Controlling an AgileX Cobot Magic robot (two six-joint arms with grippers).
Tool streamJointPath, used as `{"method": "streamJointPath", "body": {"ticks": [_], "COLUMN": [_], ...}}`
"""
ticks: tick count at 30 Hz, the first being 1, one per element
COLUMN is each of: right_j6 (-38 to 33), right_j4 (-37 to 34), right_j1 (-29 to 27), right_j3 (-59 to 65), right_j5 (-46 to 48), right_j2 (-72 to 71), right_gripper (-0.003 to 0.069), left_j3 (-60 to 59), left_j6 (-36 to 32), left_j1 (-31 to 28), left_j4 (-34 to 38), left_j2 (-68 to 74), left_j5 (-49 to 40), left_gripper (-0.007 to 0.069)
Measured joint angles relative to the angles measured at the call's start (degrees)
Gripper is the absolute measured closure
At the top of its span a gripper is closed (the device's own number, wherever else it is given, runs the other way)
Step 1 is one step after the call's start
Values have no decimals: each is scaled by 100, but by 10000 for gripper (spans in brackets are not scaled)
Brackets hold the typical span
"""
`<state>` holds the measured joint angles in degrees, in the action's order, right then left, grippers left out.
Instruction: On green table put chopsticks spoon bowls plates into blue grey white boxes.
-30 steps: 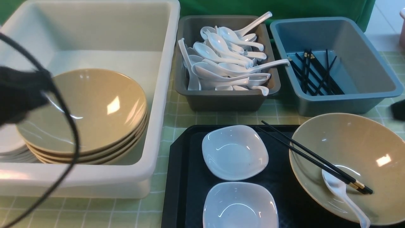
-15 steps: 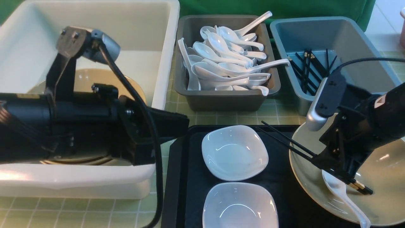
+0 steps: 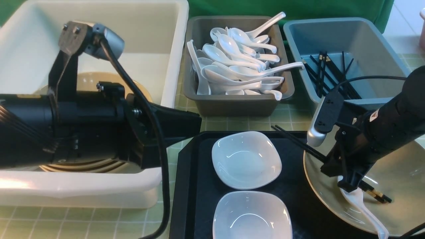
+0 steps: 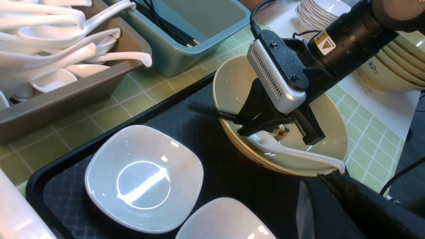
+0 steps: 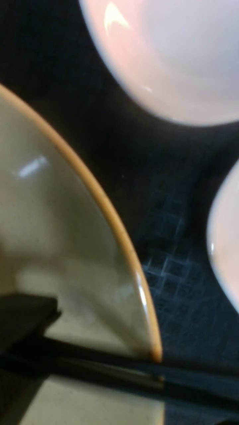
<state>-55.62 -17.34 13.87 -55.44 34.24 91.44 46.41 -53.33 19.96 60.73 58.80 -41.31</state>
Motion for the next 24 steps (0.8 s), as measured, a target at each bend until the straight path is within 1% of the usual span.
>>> {"method": "streamJointPath", "body": {"ticks": [1, 4, 8, 10, 13, 16, 18, 19, 20, 21, 22, 23, 24], "right_j6": [0, 0, 0, 40, 221, 641, 1011, 1011, 1316, 1448, 1640, 1700, 1926], "right_j4": [0, 0, 0, -5, -18, -18, -55, -68, -158, -258, -369, -411, -571], "right_j1": [0, -7, -63, -188, -360, -579, -710, -722, -841, -904, -1000, -1016, -1161], "right_j3": [-37, -157, -513, -870, -1320, -1843, -2254, -2302, -2725, -2960, -3336, -3399, -4003], "right_j5": [47, 200, 650, 1015, 1402, 1862, 2016, 2028, 2115, 2161, 2204, 2210, 2270], "right_j2": [0, 0, 0, 0, 0, 5, 54, 54, 178, 296, 445, 512, 824], "right_gripper": [591, 591, 591, 591, 591, 591, 591, 591, 591, 591, 591, 591, 591], "left_j3": [0, 0, 0, 0, 0, 0, 0, 0, 0, 0, 0, 0, 0], "left_j6": [0, 0, -4, -31, -152, -310, -546, -578, -886, -1060, -1382, -1382, -1837], "left_j1": [0, 0, 0, 0, 0, 0, 0, 0, 0, 0, 0, 0, 0], "left_j4": [0, 11, 42, 93, 124, 254, 413, 413, 596, 718, 971, 1012, 1401], "left_j2": [0, 0, 0, 0, 0, 0, 34, 34, 102, 167, 268, 287, 479], "left_j5": [0, 14, 103, 165, 207, 217, 217, 217, 194, 175, 126, 126, 24], "left_gripper": [627, 627, 627, 627, 627, 627, 627, 627, 627, 627, 627, 627, 627]}}
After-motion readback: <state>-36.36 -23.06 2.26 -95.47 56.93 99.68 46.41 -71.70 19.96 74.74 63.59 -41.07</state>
